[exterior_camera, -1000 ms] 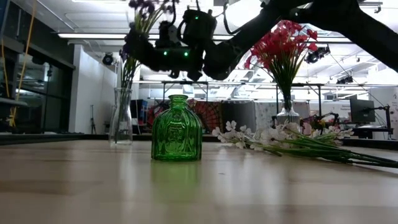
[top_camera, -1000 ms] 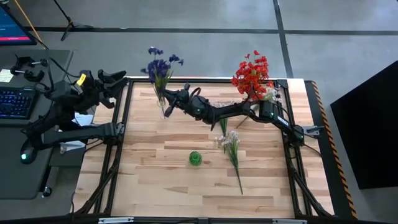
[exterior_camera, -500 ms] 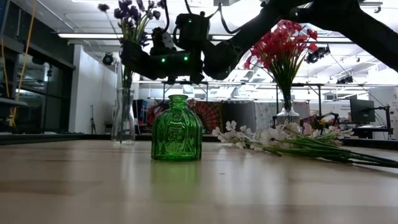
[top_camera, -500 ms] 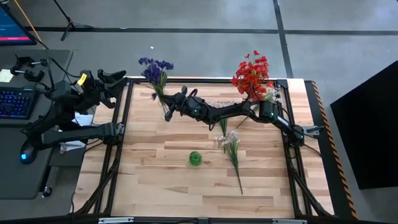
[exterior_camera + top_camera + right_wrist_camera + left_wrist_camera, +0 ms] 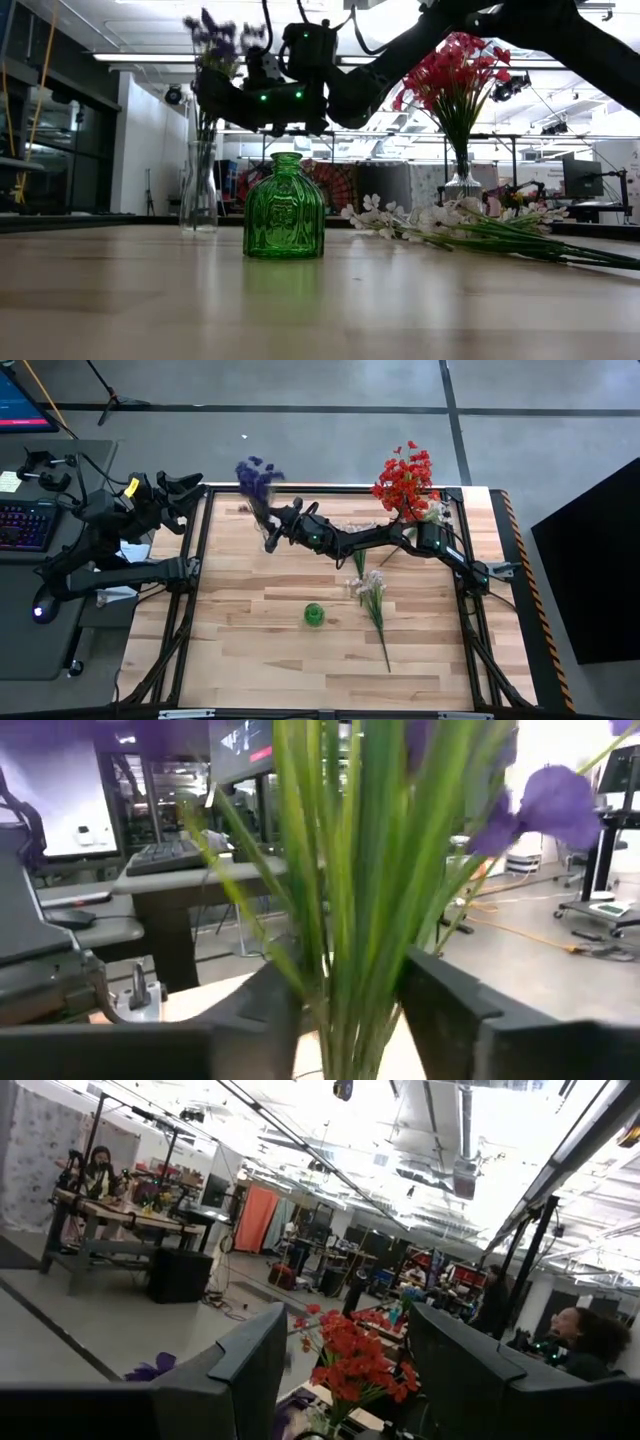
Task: Sort flowers into vase by color
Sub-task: Put the violet flowers into the top left transparent vase, then put the bottom right white flowers into the green flower vase
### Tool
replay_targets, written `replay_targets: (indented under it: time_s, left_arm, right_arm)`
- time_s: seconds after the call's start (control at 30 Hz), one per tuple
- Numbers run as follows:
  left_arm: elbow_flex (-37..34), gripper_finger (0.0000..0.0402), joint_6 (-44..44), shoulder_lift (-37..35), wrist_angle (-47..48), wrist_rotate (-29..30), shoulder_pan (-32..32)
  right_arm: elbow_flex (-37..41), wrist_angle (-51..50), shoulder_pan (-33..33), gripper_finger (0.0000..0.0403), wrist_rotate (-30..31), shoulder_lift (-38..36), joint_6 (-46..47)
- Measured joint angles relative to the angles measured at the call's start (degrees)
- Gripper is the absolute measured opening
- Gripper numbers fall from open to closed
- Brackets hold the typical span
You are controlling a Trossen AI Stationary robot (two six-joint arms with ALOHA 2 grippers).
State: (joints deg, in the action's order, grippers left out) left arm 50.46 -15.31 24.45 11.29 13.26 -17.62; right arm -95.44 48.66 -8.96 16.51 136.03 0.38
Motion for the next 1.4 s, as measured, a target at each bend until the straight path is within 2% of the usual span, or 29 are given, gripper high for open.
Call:
replay_targets:
  time_s: [0.17,0.33,0.57,0.7,1.07,1.27,1.4]
  left_arm:
    - [0.00,0.0197,0.02,0.00,-0.43,0.60,-0.01]
    - [0.00,0.0197,0.42,-0.12,-0.47,0.63,0.01]
    - [2.41,0.0197,2.46,-0.15,0.99,1.10,0.01]
    - [4.12,0.0197,2.66,-0.13,1.52,3.12,0.01]
    - [4.87,0.0197,3.54,-0.13,2.67,3.61,0.01]
    - [4.87,0.0197,3.56,-0.12,2.58,4.00,0.01]
    - [4.85,0.0197,3.54,0.34,2.66,3.71,0.01]
  right_arm:
    - [0.00,-0.03,0.19,0.0198,-0.44,0.00,4.70]
    - [0.00,-2.55,1.00,0.0226,-0.44,-0.43,5.77]
    - [0.07,-20.84,1.16,0.0229,-1.41,-5.87,9.96]
    - [0.05,-26.88,0.98,0.0229,-1.99,-9.02,8.16]
    - [0.07,-45.67,1.08,0.0229,-3.37,-18.31,4.76]
    - [0.00,-64.32,1.08,0.0229,-3.48,-24.58,4.54]
    - [0.73,-76.16,1.36,0.0229,-5.55,-28.48,8.82]
